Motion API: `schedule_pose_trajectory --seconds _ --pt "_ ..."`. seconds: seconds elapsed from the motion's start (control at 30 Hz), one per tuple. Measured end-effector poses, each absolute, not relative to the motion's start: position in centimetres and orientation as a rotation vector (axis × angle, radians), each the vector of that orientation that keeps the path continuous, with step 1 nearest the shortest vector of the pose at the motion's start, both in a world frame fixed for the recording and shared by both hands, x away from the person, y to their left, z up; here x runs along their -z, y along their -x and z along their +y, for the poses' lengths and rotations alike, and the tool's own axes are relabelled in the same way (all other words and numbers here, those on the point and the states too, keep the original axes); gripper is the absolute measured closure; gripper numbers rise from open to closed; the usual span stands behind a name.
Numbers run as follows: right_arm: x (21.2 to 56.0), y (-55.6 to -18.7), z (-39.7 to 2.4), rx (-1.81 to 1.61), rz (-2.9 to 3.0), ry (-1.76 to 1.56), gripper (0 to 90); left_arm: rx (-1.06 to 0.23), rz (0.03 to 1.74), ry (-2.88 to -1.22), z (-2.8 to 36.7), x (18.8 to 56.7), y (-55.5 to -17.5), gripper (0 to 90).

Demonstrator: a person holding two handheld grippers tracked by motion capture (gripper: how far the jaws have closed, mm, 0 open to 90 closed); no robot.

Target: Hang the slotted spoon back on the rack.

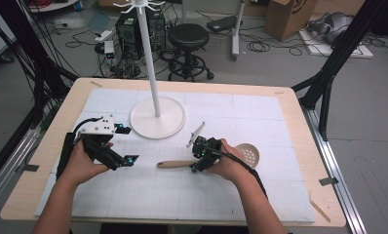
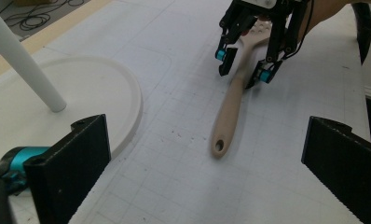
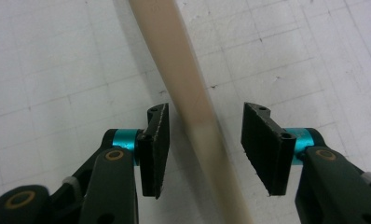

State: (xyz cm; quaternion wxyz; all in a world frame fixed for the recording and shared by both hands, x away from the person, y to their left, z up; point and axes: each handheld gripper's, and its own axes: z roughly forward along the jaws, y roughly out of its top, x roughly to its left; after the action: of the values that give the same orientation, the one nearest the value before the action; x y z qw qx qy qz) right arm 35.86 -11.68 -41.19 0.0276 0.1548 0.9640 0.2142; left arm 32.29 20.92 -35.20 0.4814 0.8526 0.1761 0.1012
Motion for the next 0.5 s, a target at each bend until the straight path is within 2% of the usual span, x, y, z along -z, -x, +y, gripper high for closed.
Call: schedule_pose_trajectory --seconds 0.2,0.3,0.5 --pt "41.44 -36.00 -11.61 -0.646 2.994 -0.479 57.4 -0.247 0.429 -2.077 20.93 35.21 -32.30 1.7" --pt "41.43 -35.98 -11.57 -0.653 3.006 -0.451 63.2 -0.246 0.436 -2.074 20.89 35.29 -32.31 1.7" --pt "41.46 -35.97 -11.55 -0.651 3.002 -0.440 63.4 -0.246 0.437 -2.080 20.80 35.39 -32.37 1.7"
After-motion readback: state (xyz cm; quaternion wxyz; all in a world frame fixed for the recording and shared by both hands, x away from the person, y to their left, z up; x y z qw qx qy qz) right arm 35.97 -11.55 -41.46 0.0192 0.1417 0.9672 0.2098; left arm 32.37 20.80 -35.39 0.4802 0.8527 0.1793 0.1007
